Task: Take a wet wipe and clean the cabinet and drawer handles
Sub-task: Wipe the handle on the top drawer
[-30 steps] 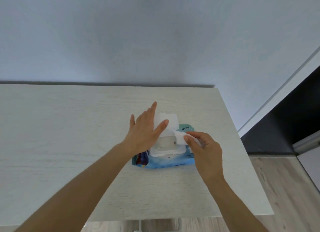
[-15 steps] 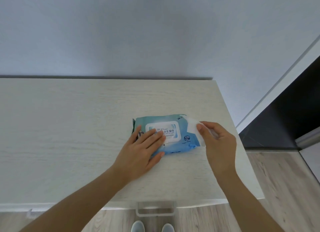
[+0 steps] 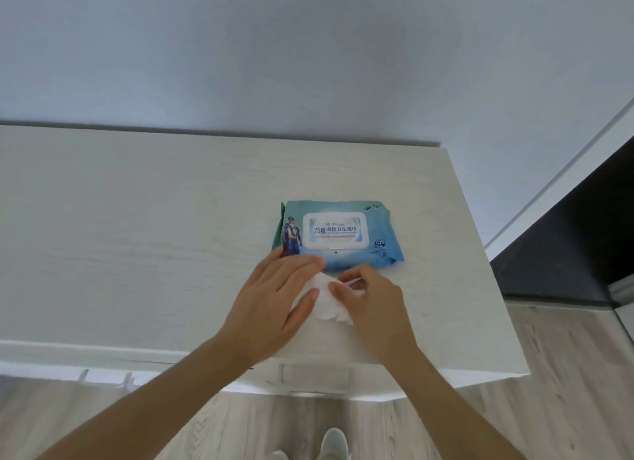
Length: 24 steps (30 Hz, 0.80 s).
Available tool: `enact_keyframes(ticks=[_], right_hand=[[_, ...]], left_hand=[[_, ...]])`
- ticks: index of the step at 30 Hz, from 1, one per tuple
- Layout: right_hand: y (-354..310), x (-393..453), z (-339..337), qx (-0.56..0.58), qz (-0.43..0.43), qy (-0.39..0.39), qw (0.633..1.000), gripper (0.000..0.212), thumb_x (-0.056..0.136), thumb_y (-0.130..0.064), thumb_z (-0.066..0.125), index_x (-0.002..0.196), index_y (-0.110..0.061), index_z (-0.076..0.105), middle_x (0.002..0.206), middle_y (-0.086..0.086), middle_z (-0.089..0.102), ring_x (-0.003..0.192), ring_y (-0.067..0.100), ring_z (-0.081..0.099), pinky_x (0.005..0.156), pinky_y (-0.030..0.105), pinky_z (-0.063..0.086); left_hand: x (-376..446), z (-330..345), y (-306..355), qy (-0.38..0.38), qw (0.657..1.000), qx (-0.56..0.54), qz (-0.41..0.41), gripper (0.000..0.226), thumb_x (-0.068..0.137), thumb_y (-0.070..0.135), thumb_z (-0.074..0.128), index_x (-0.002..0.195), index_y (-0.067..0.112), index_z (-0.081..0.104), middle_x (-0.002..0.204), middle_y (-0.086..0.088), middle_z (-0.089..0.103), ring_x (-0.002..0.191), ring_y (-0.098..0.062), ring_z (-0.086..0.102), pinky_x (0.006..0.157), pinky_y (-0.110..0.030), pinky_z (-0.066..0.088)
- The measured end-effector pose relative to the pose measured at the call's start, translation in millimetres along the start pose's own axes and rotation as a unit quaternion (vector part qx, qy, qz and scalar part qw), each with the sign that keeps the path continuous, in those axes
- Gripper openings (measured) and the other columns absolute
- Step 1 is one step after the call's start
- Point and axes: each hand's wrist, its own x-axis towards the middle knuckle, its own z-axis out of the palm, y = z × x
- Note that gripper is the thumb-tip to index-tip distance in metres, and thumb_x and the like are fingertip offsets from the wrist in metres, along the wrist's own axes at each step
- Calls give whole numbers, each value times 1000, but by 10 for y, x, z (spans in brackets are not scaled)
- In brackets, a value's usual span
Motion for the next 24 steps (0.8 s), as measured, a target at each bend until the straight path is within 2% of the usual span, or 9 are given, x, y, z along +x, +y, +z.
enact_keyframes(ticks=[2,6,9,12,15,17,20,22,24], right_hand=[[2,-59,17,-44,-32,22,998,9,89,-26,63,86,-17,63,81,-7,62,71,2,55,63,4,38],[20,-171,-125,-234,-27,45,971,32,95,-42,45,74,-21,57,71,-5,55,67,14,51,59,25,33],[42,-242,-249,-314,8,19,949,33,96,-45,41,89,-22,63,73,-5,62,68,15,54,58,28,40],[53,-281,-312,-234,-78,-6,969,22,95,-29,53,111,-20,66,98,-2,63,85,16,59,74,28,48],[67,-260,-318,-127,-128,-127,975,35,86,-18,67,120,-27,63,118,-17,52,94,-7,52,81,7,39],[97,-232,-278,-105,-113,-172,973,40,80,-12,73,118,-24,64,116,-17,52,82,-17,50,75,0,35],[132,-193,-210,-136,-117,-155,971,37,77,-10,75,113,-17,68,101,-13,54,79,-17,50,73,-1,34],[134,-207,-167,-132,-125,-135,974,29,78,-13,74,107,-13,70,90,-13,52,75,-15,51,69,0,34],[145,-242,-129,-119,-124,-110,979,20,79,-13,74,98,-10,72,82,-14,50,70,-14,51,63,1,37]], left_hand=[[-117,45,28,-51,998,15,34,44,99,33,34,113,10,69,115,-1,67,109,-16,62,106,-37,34],[-223,79,-6,-130,989,63,18,45,94,37,33,111,19,71,117,4,67,113,-17,61,105,-45,41],[-227,45,-71,-161,982,94,23,50,94,41,31,114,17,70,123,-1,64,118,-21,58,101,-53,42],[-217,32,-115,-190,976,103,18,55,94,45,27,121,16,65,131,-5,58,125,-24,52,105,-51,38],[-229,39,-90,-211,974,78,4,63,94,51,19,130,16,58,131,-5,56,122,-24,51,110,-42,31],[-251,50,-77,-213,975,65,0,68,93,55,16,132,16,55,127,-3,55,117,-23,50,109,-38,30],[-297,55,-33,-194,981,13,-24,70,90,59,20,131,15,56,127,-1,54,118,-21,48,110,-38,28],[-334,87,21,-156,986,-16,-49,65,89,61,29,122,17,63,124,2,58,116,-18,51,109,-38,29],[-344,138,74,-106,990,-44,-79,46,88,54,49,109,18,69,116,4,63,112,-17,55,108,-39,30]])
